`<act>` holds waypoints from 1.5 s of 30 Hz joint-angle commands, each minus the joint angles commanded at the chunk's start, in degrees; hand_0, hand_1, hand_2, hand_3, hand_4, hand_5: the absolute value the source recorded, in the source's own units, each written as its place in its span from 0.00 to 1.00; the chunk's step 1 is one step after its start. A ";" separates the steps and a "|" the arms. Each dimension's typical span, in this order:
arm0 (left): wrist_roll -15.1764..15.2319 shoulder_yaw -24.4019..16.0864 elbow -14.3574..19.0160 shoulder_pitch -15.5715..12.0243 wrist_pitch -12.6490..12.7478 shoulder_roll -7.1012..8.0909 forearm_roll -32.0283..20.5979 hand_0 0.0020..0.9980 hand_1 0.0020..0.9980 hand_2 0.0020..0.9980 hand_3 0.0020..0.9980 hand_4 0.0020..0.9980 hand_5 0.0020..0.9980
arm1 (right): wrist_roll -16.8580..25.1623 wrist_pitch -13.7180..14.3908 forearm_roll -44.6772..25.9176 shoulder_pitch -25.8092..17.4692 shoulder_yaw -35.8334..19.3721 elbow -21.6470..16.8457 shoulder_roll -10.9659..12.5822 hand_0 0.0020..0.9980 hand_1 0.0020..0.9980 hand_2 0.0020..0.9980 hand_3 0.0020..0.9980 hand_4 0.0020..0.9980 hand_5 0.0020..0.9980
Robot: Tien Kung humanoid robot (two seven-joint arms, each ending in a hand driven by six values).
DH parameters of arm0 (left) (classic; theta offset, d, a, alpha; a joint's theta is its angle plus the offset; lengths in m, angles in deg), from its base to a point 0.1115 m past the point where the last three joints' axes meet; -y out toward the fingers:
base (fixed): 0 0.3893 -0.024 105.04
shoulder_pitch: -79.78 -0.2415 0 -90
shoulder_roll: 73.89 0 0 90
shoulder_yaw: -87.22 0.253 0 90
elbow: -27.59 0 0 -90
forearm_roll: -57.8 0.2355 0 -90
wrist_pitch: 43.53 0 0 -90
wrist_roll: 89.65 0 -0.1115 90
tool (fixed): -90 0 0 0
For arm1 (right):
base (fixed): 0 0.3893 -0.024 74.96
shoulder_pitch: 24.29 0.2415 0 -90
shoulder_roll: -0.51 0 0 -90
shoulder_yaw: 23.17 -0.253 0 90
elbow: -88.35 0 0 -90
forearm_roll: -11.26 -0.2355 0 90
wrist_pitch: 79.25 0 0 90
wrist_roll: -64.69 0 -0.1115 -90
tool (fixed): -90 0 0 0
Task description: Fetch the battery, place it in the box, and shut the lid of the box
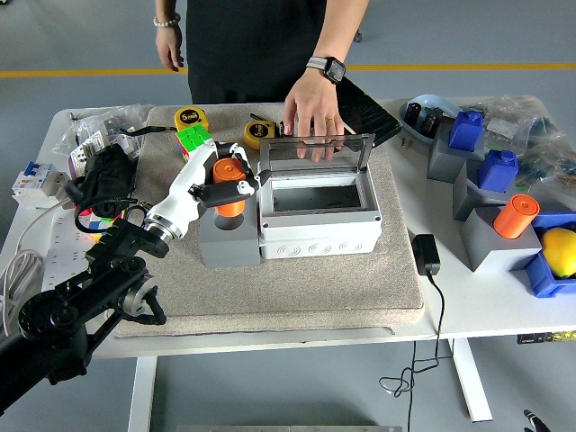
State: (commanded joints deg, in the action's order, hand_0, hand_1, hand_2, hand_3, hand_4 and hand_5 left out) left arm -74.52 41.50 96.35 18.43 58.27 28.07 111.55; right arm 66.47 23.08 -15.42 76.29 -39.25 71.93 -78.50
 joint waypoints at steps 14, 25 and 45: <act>-14.93 9.06 4.49 10.36 -0.99 -0.93 11.93 0.22 0.17 0.14 0.14 0.07 0.00 | -0.05 0.40 -0.21 0.34 0.49 0.01 0.12 0.67 0.64 0.65 0.54 0.89 0.44; -20.97 15.73 0.15 18.42 -0.43 -5.28 15.49 0.23 0.18 0.15 0.15 0.14 0.00 | -0.08 0.66 -0.51 0.13 1.12 -0.01 0.31 0.67 0.64 0.65 0.54 0.89 0.44; -26.11 23.25 -10.14 25.96 -1.87 -11.97 20.75 0.24 0.21 0.17 0.18 0.38 0.00 | 0.38 1.04 -1.01 0.11 0.54 -0.22 0.63 0.67 0.64 0.65 0.54 0.89 0.44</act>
State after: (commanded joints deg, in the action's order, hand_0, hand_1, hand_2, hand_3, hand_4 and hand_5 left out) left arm -100.63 64.75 86.21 44.38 56.40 16.11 132.30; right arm 66.85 24.12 -16.43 76.40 -38.71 71.71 -77.87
